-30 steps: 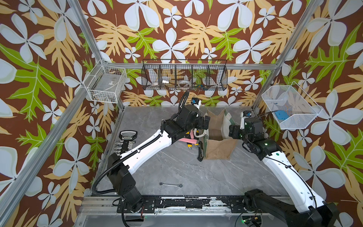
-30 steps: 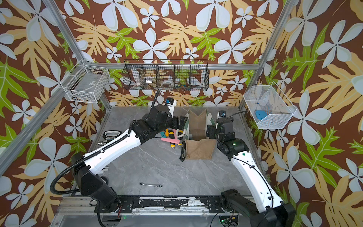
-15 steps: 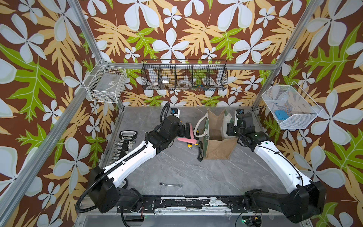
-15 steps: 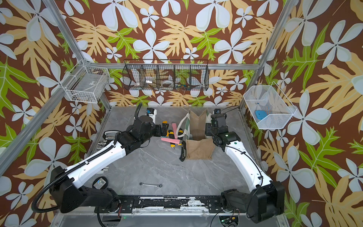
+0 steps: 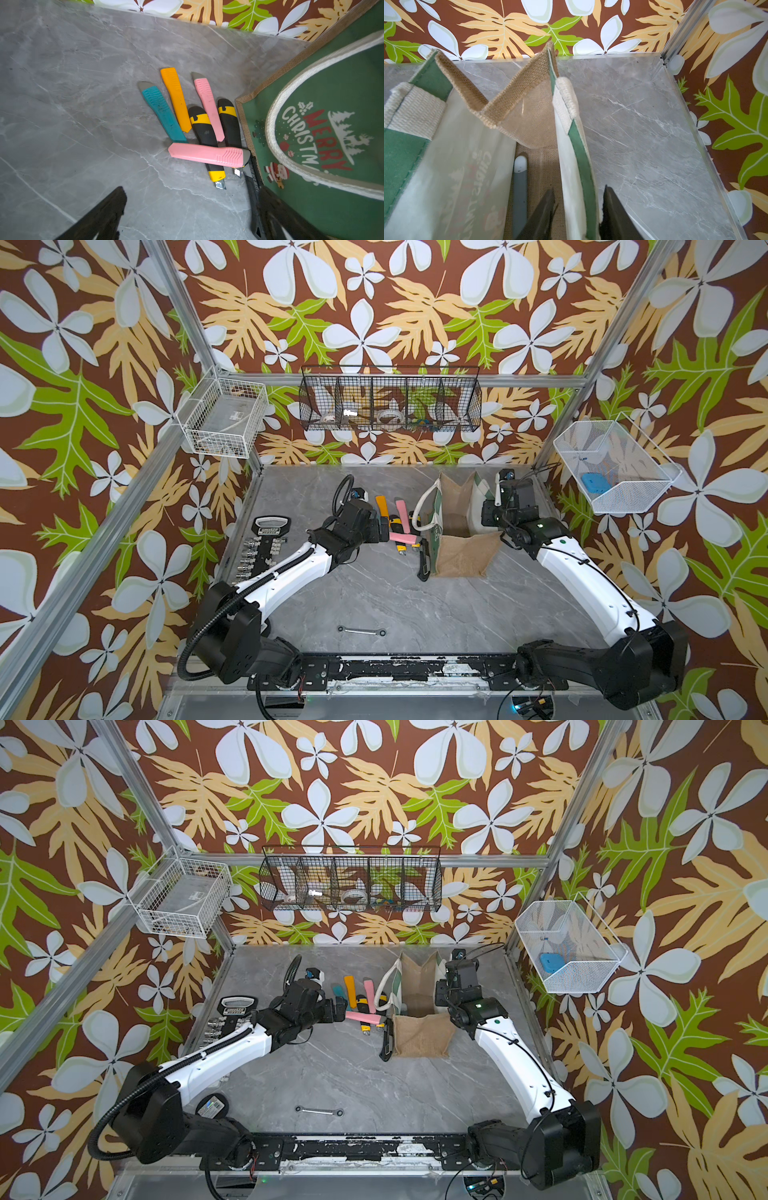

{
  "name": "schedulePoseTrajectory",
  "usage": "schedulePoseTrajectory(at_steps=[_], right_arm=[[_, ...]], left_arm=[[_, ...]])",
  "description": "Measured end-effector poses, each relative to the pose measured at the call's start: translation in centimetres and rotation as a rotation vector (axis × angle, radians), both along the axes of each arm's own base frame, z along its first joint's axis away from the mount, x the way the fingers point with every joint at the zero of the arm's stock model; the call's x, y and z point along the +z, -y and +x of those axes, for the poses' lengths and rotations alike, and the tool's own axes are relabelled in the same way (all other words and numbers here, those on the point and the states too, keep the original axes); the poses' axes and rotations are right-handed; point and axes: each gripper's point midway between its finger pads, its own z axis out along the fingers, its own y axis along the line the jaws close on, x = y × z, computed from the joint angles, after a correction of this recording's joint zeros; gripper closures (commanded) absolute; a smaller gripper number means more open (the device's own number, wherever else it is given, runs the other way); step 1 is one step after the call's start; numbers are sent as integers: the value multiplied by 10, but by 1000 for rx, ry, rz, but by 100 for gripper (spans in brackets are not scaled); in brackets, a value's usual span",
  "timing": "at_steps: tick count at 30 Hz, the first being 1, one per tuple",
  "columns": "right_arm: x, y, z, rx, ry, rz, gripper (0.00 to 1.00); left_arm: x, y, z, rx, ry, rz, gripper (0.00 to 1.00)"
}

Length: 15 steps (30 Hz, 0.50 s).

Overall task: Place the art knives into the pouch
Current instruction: Adjust the pouch at the center of the board.

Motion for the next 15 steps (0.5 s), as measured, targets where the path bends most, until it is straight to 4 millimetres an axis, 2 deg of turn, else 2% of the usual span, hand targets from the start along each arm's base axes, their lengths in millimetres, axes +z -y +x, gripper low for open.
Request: schedulePoseTrajectory(at_steps=[8, 15], right_arm=[[8, 15, -4, -44, 14, -66, 74], [2, 26, -7, -61, 4, -60, 79]], left_arm=[[-31, 22, 3, -51, -83, -52, 0], [-36, 30, 7, -73, -98, -66, 0]])
